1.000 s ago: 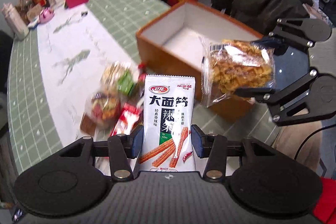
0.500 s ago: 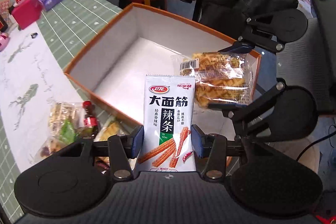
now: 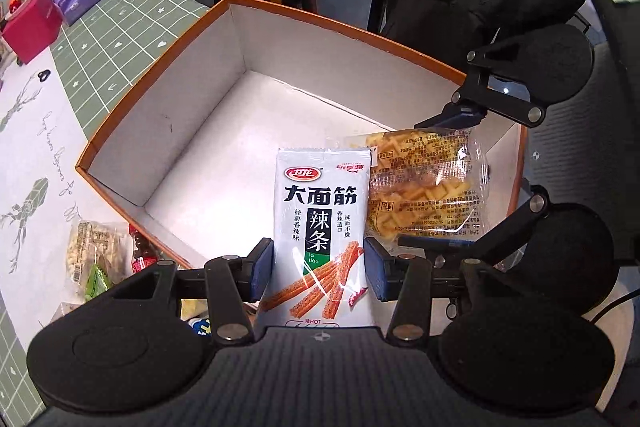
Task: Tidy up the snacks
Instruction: 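Lower both packets into the orange box and open both grippers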
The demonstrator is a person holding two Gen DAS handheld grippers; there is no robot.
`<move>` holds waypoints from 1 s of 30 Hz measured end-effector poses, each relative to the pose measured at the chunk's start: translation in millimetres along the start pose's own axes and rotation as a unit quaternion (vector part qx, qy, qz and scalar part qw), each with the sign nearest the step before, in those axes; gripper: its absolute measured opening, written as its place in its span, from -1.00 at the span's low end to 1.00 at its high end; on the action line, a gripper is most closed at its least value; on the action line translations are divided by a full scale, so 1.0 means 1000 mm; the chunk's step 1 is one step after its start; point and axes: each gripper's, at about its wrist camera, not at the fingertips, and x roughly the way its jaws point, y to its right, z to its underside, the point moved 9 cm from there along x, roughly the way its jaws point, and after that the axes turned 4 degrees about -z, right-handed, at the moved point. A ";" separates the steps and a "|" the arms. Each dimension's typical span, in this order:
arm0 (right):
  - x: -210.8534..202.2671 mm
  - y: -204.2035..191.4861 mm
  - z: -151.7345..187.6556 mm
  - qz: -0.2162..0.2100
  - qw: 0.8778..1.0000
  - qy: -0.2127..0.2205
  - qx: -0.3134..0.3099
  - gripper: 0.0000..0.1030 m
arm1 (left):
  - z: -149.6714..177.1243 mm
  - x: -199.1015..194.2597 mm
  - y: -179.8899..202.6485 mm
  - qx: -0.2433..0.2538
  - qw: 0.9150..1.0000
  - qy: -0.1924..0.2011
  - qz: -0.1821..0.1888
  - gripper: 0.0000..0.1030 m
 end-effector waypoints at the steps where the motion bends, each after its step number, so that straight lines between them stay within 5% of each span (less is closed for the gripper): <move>1: 0.002 0.001 0.000 0.000 1.000 -0.002 0.002 0.34 | -0.001 0.001 0.001 0.000 1.000 0.002 -0.001 0.06; 17: 0.021 0.003 0.004 -0.003 1.000 -0.023 0.006 0.42 | 0.001 0.019 0.015 0.007 0.999 0.012 0.038 0.09; 21: 0.019 0.002 0.005 -0.002 1.000 -0.023 0.004 0.47 | 0.000 0.016 0.013 0.005 0.999 0.020 0.026 0.31; 26: 0.010 0.001 0.006 0.008 1.000 -0.018 0.005 0.76 | -0.003 0.001 0.007 -0.015 0.998 0.043 0.046 0.57; 30: 0.002 -0.001 0.005 0.018 1.000 -0.018 -0.004 0.78 | 0.000 -0.008 0.006 -0.017 0.998 0.045 0.042 0.60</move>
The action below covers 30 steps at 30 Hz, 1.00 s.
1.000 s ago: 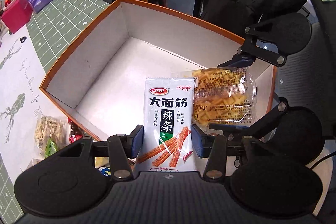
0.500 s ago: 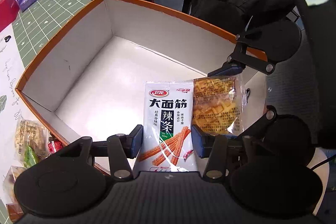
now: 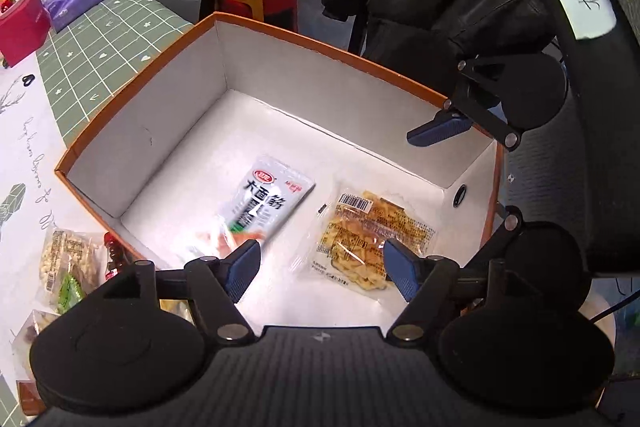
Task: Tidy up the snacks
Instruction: 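Lower both packets into the orange box and open both grippers, then move both tools back over the remaining snack pile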
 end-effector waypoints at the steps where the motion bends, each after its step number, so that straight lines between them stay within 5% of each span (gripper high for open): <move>1: -0.002 -0.001 0.000 0.002 1.000 0.002 -0.002 0.78 | 0.001 -0.004 0.000 0.000 1.000 0.003 0.000 0.60; 15: -0.054 -0.013 -0.007 0.045 0.997 0.057 -0.006 0.80 | 0.026 -0.070 -0.006 0.001 0.999 0.034 -0.004 0.60; 25: -0.084 -0.075 -0.047 -0.018 0.989 0.146 -0.022 0.80 | 0.069 -0.117 -0.052 0.027 0.998 0.008 -0.048 0.60; 30: -0.079 -0.117 -0.066 -0.043 0.985 0.155 -0.060 0.80 | 0.095 -0.122 -0.080 0.056 0.995 -0.014 -0.085 0.60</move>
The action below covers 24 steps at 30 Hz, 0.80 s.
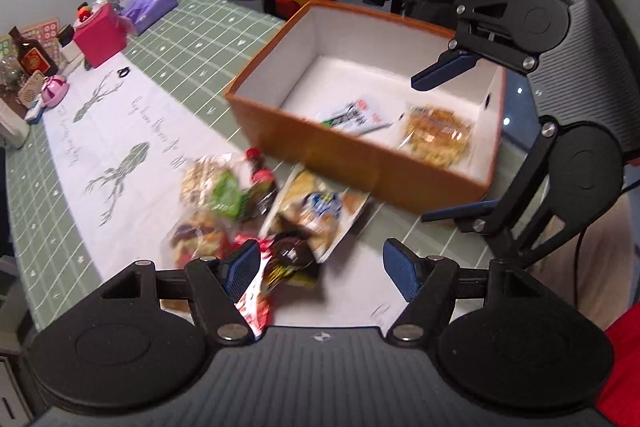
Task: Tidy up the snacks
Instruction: 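Move both tools back over the remaining snack pile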
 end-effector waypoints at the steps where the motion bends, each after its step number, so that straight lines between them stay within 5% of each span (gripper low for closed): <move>1: 0.004 -0.008 -0.003 -0.006 1.000 -0.001 -0.008 0.80 | 0.008 0.002 -0.005 0.006 1.000 -0.006 -0.006 0.60; 9: 0.049 -0.044 -0.012 -0.031 0.999 -0.022 -0.039 0.63 | 0.068 0.038 -0.037 0.012 0.998 -0.055 -0.028 0.60; 19: 0.094 -0.027 -0.034 -0.021 0.999 -0.038 -0.009 0.51 | 0.058 0.055 -0.075 0.016 0.998 0.024 -0.049 0.61; 24: 0.109 -0.013 -0.044 -0.013 0.999 -0.048 0.006 0.45 | 0.044 0.081 -0.086 0.034 0.997 0.031 -0.069 0.63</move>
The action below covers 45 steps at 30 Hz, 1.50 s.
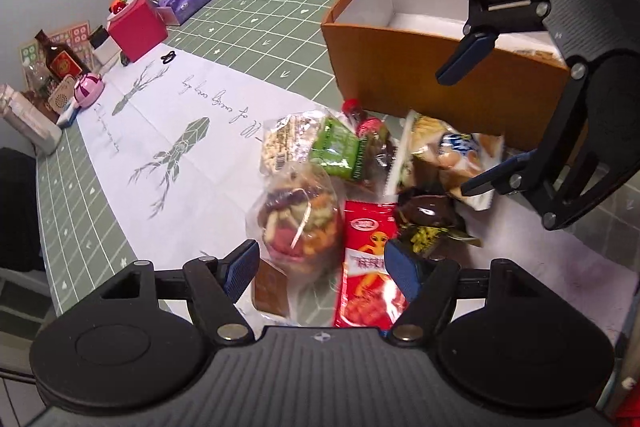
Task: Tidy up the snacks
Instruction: 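Move both tools back over the remaining snack pile, then grasp the fruit cup bag with the left gripper while the right gripper grasps the chips bag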
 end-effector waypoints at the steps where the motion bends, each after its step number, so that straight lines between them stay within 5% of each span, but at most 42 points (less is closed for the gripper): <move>1: 0.002 0.001 -0.002 0.000 1.000 -0.002 0.001 0.42 | -0.001 0.006 -0.001 0.001 1.000 -0.002 -0.004 0.63; 15: 0.038 0.013 -0.001 0.018 0.997 -0.069 -0.017 0.40 | -0.002 0.063 -0.007 0.024 0.999 -0.032 0.027 0.67; 32: 0.052 0.004 0.011 0.053 0.992 -0.093 -0.067 0.40 | -0.011 0.087 -0.006 0.043 0.997 -0.003 -0.061 0.76; 34: 0.052 0.000 0.012 0.037 0.993 -0.094 -0.065 -0.03 | -0.012 0.088 -0.003 0.039 0.997 -0.001 -0.074 0.66; 35: 0.053 -0.002 0.014 0.029 0.993 -0.095 -0.057 -0.09 | -0.012 0.087 -0.001 0.035 0.996 -0.001 -0.082 0.61; 45: 0.043 -0.015 0.022 0.040 0.994 -0.072 -0.074 -0.29 | 0.006 0.064 0.014 -0.048 0.989 -0.032 -0.135 0.33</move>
